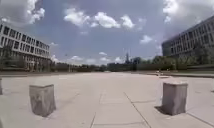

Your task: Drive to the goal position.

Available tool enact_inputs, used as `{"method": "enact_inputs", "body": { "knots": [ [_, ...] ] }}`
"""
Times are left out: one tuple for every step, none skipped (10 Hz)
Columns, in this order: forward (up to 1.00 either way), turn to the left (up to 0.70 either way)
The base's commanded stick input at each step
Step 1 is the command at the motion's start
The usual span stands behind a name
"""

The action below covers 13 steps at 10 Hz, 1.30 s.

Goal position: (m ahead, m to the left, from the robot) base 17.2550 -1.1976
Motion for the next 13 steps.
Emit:
{"method": "enact_inputs", "body": {
  "knots": [
    [0.7,0.0],
    [0.7,0.0],
    [0.7,0.0],
    [0.7,0.0],
    [0.7,0.0],
    [0.7,0.0],
    [0.7,0.0],
    [0.7,0.0],
    [0.7,0.0],
    [0.7,0.0],
    [0.7,0.0],
    [0.7,0.0],
    [0.7,0.0]
  ]
}}
